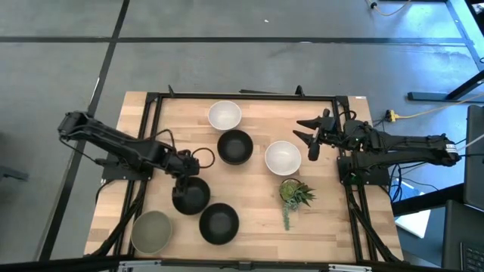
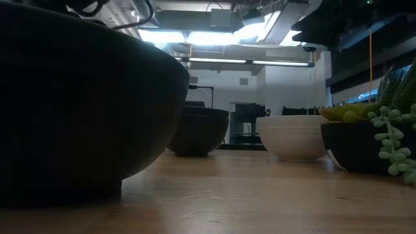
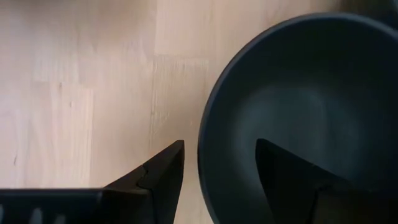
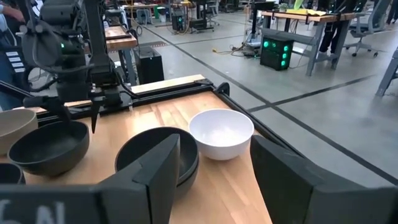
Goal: Nest bowls inside each other
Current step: Stack the middle black bowl on top of the other top black bowl
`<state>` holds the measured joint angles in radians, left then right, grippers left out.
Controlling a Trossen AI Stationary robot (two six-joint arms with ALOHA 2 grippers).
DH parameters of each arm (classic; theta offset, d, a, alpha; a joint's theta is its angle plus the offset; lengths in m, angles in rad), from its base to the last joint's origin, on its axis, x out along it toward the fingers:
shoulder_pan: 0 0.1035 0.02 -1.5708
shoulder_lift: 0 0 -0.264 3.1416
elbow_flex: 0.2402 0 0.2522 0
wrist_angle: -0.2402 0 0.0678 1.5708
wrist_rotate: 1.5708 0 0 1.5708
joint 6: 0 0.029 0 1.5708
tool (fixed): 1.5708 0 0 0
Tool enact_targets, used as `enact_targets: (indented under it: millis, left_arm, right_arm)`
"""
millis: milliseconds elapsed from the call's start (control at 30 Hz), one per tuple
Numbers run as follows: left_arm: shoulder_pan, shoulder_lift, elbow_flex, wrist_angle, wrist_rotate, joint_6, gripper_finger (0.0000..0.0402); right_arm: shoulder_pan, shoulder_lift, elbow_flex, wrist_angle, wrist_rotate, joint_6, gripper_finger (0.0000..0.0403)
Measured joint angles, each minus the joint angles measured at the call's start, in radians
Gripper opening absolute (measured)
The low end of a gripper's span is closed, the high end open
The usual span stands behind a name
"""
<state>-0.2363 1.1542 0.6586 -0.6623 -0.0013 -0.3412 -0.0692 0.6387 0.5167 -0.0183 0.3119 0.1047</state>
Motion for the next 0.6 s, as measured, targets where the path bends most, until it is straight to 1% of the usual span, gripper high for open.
enact_targets:
  millis: [100, 233, 433, 600]
  left_arm:
    - [0.000, 0.030, 0.000, 0.000, 0.000, -0.019, 0.0182]
    - [0.000, 0.053, 0.000, 0.001, -0.001, -0.023, 0.0152]
    - [0.005, 0.056, 0.000, 0.001, -0.009, -0.024, 0.0086]
    - [0.032, 0.056, 0.000, 0.001, -0.010, -0.024, 0.0019]
  right_arm:
    - [0.000, 0.002, 0.000, -0.002, 0.000, 0.000, 0.0198]
    - [0.000, 0.001, 0.000, -0.001, 0.000, -0.001, 0.0198]
    - [0.000, 0.001, 0.000, -0.001, 0.000, -0.002, 0.0198]
    - [0.000, 0.001, 0.000, -0.001, 0.000, -0.005, 0.0198]
